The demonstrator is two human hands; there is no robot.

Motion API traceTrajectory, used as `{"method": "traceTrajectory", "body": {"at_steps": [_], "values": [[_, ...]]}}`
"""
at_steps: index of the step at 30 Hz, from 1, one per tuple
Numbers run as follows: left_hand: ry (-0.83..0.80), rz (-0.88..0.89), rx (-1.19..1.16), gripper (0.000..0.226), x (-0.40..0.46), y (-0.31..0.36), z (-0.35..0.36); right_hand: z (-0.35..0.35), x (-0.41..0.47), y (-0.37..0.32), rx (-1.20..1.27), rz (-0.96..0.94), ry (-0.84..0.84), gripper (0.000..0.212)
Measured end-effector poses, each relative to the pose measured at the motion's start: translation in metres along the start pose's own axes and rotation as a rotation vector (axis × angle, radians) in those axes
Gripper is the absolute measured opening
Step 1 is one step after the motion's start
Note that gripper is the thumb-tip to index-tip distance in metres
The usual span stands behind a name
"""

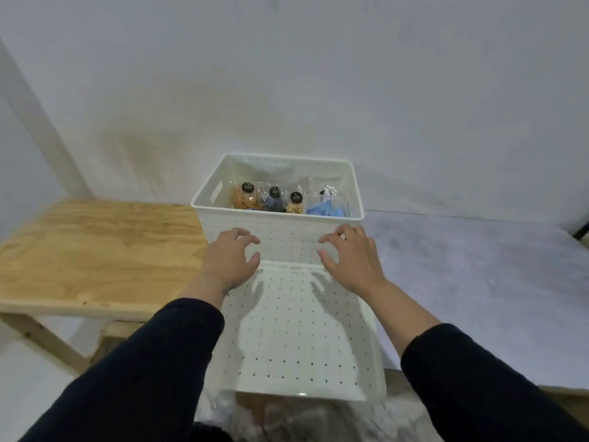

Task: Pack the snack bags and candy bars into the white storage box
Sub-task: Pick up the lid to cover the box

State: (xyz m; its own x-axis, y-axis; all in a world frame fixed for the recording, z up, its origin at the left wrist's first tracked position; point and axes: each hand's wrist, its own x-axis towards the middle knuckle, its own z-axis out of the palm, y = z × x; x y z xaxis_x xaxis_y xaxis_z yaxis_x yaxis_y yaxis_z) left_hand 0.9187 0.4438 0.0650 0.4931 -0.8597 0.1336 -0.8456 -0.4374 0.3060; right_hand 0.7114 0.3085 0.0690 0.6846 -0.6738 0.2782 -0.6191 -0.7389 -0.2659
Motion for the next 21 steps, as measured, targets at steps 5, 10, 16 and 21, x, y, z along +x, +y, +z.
{"method": "traceTrajectory", "body": {"at_steps": [5,10,16,21], "values": [[-0.138,-0.201,-0.052,0.041,-0.064,-0.028,0.043,0.038,-0.069,0.02,0.021,0.237,-0.231,0.044],[-0.33,-0.355,0.014,0.065,-0.098,-0.062,0.081,0.071,-0.122,0.032,-0.03,0.517,-0.349,0.062],[-0.287,-0.432,0.056,0.085,-0.112,-0.076,0.106,0.093,-0.142,0.019,0.034,0.655,-0.213,0.062],[-0.265,-0.5,-0.081,0.091,-0.128,-0.08,0.097,0.094,-0.159,0.001,0.11,0.755,-0.149,0.063]]}}
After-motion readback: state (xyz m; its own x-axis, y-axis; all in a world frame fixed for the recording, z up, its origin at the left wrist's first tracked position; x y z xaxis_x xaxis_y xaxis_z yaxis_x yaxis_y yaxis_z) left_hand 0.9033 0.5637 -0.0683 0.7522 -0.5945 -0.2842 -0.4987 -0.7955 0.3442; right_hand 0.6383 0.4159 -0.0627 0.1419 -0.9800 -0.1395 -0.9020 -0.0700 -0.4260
